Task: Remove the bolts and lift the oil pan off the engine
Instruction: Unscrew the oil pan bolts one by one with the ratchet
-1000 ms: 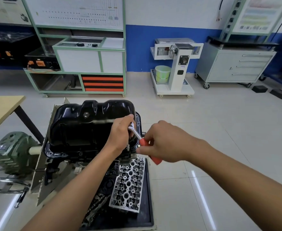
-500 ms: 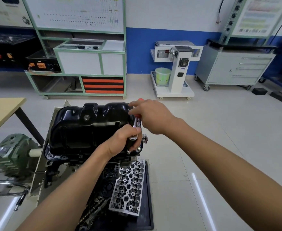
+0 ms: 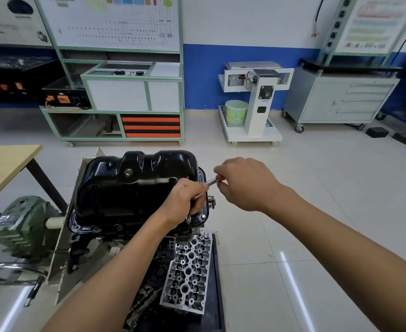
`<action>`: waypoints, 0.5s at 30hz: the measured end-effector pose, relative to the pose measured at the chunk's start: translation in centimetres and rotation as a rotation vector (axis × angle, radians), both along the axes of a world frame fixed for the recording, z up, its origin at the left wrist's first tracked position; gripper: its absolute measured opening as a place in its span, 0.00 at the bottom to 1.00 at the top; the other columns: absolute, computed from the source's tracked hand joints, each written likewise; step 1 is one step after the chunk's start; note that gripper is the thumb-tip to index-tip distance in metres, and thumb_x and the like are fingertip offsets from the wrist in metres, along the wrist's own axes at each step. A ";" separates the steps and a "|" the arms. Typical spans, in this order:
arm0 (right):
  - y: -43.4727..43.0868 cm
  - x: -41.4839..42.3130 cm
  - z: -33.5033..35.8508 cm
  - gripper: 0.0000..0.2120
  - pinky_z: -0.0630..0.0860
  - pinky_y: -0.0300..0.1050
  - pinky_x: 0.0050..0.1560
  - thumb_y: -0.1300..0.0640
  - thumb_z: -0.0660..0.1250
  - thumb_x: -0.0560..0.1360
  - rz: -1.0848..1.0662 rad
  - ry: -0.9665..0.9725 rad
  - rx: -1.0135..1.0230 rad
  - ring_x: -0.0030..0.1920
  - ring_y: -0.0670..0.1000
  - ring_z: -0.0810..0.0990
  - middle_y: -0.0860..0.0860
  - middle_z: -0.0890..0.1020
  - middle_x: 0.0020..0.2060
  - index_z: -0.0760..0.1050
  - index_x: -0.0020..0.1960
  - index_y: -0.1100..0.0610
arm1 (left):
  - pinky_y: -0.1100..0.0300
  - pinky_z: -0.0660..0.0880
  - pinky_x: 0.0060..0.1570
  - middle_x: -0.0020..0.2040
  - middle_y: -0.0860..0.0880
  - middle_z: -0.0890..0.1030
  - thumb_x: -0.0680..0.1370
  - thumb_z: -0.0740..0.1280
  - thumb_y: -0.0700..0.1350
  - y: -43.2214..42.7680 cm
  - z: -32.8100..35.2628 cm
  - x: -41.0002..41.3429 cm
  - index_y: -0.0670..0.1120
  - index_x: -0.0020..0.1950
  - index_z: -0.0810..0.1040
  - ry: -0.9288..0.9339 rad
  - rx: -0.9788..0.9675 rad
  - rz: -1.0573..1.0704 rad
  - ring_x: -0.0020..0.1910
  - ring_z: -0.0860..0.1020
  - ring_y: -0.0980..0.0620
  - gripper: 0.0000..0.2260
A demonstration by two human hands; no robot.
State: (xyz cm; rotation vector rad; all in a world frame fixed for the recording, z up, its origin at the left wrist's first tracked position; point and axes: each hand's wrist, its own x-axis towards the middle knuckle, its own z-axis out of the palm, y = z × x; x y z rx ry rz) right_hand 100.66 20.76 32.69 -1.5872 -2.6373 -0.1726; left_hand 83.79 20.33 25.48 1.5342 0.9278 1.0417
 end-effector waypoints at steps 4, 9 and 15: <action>-2.7 1.0 0.7 0.12 0.65 0.47 0.37 0.46 0.60 0.81 -0.054 -0.050 -0.158 0.39 0.57 0.72 0.50 0.69 0.37 0.74 0.46 0.52 | 0.44 0.56 0.33 0.23 0.33 0.61 0.72 0.65 0.49 -0.1 0.1 0.5 0.32 0.24 0.64 -0.062 0.011 0.122 0.26 0.59 0.31 0.25; -5.3 -0.5 0.8 0.21 0.77 0.49 0.36 0.44 0.65 0.79 0.039 0.188 -0.444 0.26 0.46 0.75 0.50 0.79 0.25 0.74 0.33 0.57 | 0.47 0.54 0.32 0.26 0.41 0.60 0.73 0.64 0.46 0.2 -0.4 0.4 0.31 0.29 0.62 -0.116 0.006 0.252 0.28 0.57 0.44 0.22; -2.8 -0.2 2.5 0.15 0.76 0.49 0.38 0.48 0.69 0.77 -0.018 0.138 -0.460 0.33 0.54 0.76 0.51 0.79 0.29 0.76 0.35 0.54 | 0.55 0.63 0.33 0.27 0.39 0.68 0.78 0.62 0.51 0.2 -0.6 -0.5 0.29 0.30 0.66 -0.095 0.023 0.233 0.30 0.64 0.44 0.26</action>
